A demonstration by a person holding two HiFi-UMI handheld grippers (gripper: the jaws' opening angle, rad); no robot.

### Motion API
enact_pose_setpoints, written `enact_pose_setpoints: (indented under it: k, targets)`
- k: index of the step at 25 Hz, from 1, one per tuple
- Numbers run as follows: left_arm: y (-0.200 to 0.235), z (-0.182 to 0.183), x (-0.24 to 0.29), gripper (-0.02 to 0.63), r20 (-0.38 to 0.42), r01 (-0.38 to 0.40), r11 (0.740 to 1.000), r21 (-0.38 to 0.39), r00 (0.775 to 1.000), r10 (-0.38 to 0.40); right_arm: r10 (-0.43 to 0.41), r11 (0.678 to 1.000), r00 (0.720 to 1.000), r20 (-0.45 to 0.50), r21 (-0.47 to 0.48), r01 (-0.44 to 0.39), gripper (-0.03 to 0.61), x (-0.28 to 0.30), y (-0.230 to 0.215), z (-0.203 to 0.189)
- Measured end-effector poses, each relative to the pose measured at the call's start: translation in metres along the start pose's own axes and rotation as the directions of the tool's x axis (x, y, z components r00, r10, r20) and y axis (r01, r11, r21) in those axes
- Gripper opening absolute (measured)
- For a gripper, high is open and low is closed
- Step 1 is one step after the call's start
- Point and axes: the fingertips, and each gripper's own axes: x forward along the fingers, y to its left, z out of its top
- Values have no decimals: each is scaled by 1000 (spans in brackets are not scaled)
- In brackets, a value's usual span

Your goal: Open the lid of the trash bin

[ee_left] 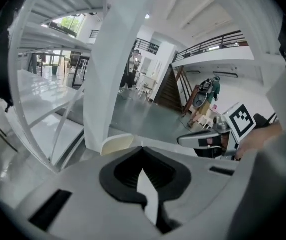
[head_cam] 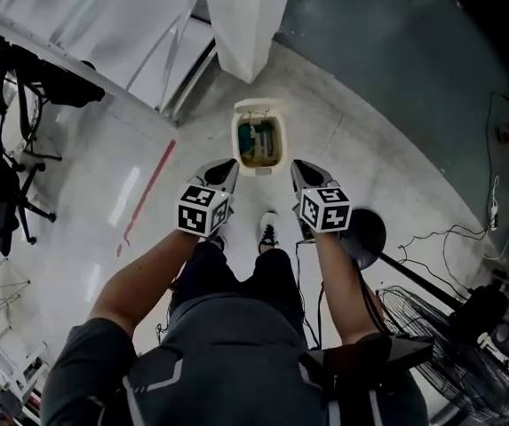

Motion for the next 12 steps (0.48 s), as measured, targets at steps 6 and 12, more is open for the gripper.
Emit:
enact_pose_setpoints:
  k: [6, 12]
  targets:
    - [-12, 74, -42, 8, 128, -4, 999, 50, 992, -3, 17, 999, 992, 128, -29, -13, 26, -62, 20, 65]
    - [-41, 139, -101, 8, 239, 26, 993, 117, 969, -54, 27, 998, 969, 246, -53, -14, 26, -128, 42, 122]
